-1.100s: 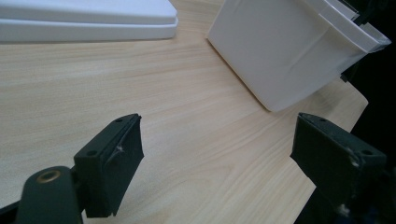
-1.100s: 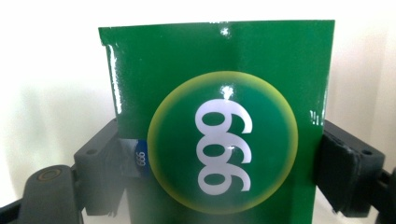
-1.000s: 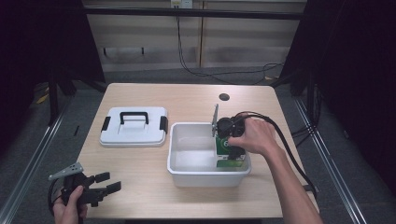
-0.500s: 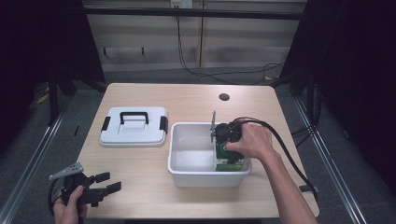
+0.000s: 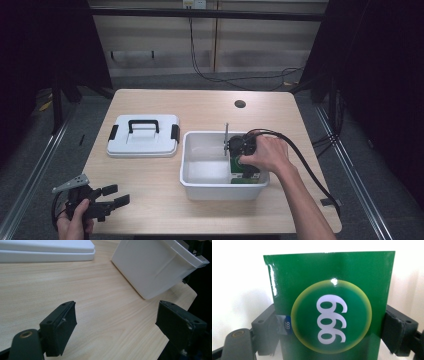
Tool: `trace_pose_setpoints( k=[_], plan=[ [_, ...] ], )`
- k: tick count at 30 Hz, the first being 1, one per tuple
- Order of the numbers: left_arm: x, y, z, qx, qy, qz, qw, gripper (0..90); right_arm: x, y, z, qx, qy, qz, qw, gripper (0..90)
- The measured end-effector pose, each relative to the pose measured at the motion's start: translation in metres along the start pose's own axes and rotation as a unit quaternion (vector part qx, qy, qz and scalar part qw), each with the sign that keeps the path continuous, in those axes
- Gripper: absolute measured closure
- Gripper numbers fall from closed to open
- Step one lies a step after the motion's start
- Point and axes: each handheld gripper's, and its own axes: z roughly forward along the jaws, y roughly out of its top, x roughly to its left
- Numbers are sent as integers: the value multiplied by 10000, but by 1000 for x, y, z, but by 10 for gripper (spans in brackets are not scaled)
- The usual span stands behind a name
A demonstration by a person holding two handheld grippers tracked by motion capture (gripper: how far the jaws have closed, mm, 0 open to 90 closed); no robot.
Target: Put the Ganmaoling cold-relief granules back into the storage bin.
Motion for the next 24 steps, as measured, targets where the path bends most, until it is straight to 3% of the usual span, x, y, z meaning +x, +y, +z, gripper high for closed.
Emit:
trace_pose_setpoints(
  k=[24],
  plan=[
    [0, 0, 0, 25, -4, 28, 10000, 163, 1, 0, 8, -7, -33, -39, 10000, 137]
  ],
)
